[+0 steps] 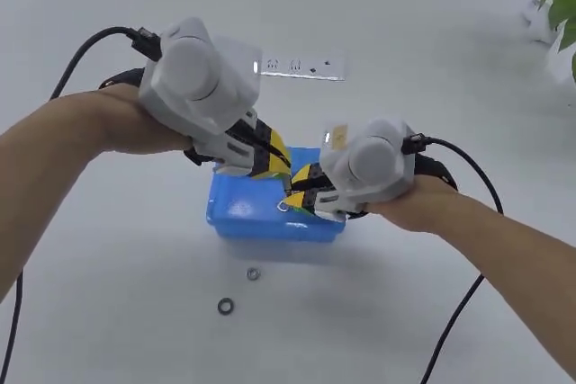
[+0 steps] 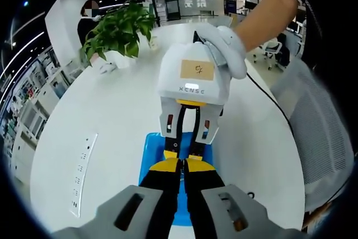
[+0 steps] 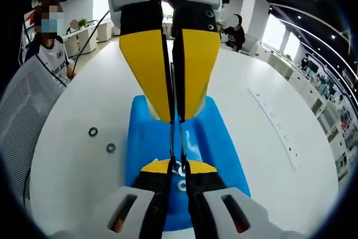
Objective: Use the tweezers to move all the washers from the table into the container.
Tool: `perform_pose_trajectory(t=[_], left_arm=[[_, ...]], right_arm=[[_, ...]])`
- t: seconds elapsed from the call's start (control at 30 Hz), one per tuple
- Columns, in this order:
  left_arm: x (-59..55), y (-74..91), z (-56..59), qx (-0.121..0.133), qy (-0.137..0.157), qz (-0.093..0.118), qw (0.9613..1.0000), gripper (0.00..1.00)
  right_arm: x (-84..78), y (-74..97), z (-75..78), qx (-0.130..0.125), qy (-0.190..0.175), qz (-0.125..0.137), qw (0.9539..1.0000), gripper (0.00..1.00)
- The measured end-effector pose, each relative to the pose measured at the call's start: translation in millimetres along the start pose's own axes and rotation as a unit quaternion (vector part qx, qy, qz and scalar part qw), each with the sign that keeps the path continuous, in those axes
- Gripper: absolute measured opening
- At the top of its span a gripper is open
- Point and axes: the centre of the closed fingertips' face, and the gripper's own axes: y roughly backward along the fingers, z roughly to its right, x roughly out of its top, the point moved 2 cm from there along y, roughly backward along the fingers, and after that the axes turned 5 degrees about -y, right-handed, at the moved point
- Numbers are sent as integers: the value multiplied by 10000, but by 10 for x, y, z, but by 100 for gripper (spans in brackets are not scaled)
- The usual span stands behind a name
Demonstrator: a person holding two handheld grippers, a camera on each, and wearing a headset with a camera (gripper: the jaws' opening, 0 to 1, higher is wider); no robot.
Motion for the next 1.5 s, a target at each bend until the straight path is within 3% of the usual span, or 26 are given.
perform_pose_trajectory(t=[0.37, 0.9, 1.5], left_arm=[[126, 136, 80, 7, -96, -1, 10000, 6], [224, 330, 320, -16, -136, -56, 9999, 6], [182, 444, 690, -46, -34, -168, 9998, 6]], right_arm=[[129, 125, -81, -43, 75, 66, 9999, 11], [314, 243, -351, 29, 249, 129, 9996, 12], [395, 206, -751, 201, 301, 201, 9991, 12]])
